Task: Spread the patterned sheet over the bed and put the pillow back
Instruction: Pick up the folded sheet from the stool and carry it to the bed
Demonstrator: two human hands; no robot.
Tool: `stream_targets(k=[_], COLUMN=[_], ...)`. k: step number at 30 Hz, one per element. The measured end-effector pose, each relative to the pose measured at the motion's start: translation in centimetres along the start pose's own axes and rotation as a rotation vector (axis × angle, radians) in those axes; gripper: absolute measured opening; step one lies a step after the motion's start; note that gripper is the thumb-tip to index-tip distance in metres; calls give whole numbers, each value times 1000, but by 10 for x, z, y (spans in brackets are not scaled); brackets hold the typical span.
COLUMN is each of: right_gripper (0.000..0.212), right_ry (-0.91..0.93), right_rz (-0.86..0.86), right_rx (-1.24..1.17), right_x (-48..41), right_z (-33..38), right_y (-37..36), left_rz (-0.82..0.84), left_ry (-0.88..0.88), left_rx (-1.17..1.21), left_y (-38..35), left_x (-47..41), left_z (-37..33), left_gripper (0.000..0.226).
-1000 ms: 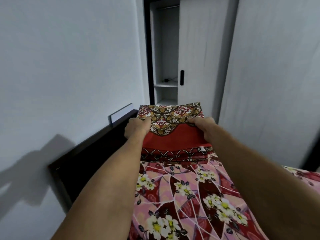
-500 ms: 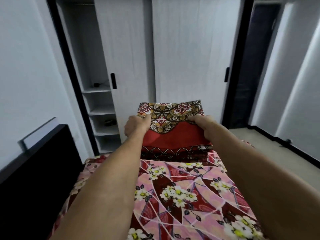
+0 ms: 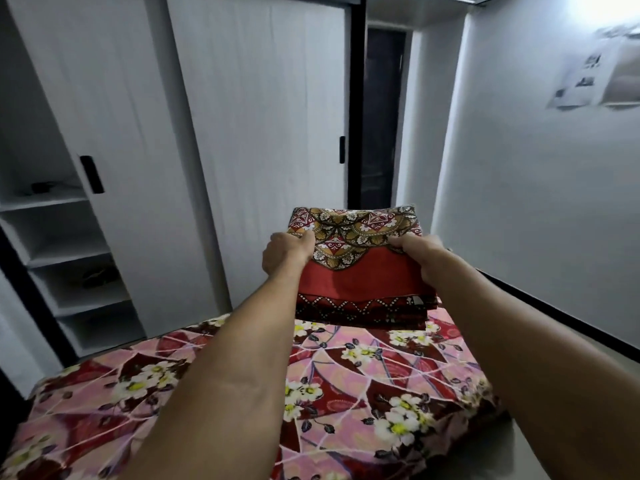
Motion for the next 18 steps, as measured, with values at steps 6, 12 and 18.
stream_targets(k=[6, 12, 18], right_gripper=[60, 66, 52], right_ry=[13, 18, -7], right_rz=[-117, -270, -416], right_rx=[-63, -113, -112], right_x=[-15, -28, -31], right_z=[4, -7, -19], right_y=[88, 188, 286], left_rz=[91, 193, 286], left_ry=[-89, -180, -278], left_rx=[28, 51, 79], left_y=[-60, -128, -195], left_x=[16, 42, 71], left_z=[-73, -151, -219], left_gripper=[71, 74, 80])
Point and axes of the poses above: each hand's wrist, its own x-axis away from the middle knuckle, its own y-axis out of the back of the hand, z = x × y, the point moved 8 cm from there along -x, towards the middle knuckle, and after that the axes turned 10 degrees about -y, right-handed, at the moved point
